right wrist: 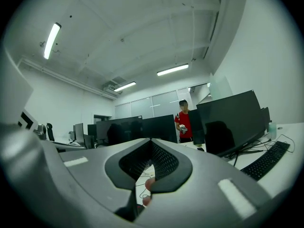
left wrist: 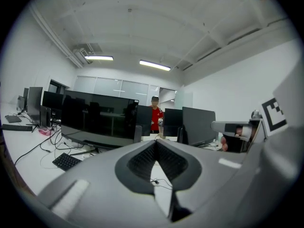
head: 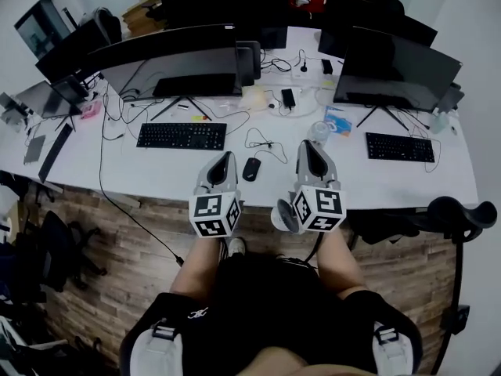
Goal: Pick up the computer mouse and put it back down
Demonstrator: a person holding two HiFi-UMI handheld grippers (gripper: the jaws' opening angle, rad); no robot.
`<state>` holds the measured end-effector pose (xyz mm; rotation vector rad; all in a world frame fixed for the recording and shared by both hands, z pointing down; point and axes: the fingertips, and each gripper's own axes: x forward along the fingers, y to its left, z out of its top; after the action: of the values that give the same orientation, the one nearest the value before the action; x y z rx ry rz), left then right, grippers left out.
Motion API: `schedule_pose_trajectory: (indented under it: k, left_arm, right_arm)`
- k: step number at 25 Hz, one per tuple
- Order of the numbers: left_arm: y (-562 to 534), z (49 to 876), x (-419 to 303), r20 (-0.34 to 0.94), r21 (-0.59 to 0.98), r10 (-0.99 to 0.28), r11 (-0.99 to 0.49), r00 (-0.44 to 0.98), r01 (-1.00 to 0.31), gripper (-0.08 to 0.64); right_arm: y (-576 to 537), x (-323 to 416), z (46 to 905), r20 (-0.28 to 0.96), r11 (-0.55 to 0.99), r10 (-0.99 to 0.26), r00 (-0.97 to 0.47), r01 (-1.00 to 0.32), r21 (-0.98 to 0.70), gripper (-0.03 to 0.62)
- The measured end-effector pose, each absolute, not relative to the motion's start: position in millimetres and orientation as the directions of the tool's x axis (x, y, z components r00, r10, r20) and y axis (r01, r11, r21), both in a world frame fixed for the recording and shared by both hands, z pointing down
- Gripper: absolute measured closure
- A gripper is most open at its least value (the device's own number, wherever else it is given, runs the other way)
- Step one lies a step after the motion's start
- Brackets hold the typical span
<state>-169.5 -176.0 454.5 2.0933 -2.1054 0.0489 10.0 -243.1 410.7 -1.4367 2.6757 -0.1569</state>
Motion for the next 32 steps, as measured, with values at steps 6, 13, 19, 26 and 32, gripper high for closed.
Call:
schedule_pose_trajectory:
  k: [6, 13, 19, 26, 32]
  left_arm:
    - [-203, 467, -189, 0.173, 0.089, -0.984, -0.023, 0.038, -0.996, 0.505]
    - [-236, 503, -183, 0.259, 0.124, -0.953, -0.129, 0.158, -0.984, 0.461]
    - [-261, 558, -171, 0.378, 0.121, -0.9, -0.181, 0.214, -0.976, 0.38]
    - [-272, 642, -153, 0.567, 0.098, -0.79, -0.217, 0.234, -0.971, 0.25]
    - [-274, 718, -149, 0.707, 0.052, -0.678, -0.232, 0.2, -0.971, 0.206]
  right_arm:
    - [-253, 1, 413, -0.029, 0.492, -0.869, -0.493, -0.861, -0.13, 0.592]
    - [-265, 12, 418, -0.002, 0.435, -0.895, -0.446, -0.872, -0.222, 0.594]
    - [-272, 29, 426, 0.016, 0.361, -0.929, -0.37, -0.914, -0.188, 0.594]
    - [-274, 44, 429, 0.027, 0.303, -0.95, -0.31, -0.941, -0.148, 0.592]
    - [-274, 59, 440, 0.053, 0.255, -0.963, -0.265, -0.956, -0.147, 0.592]
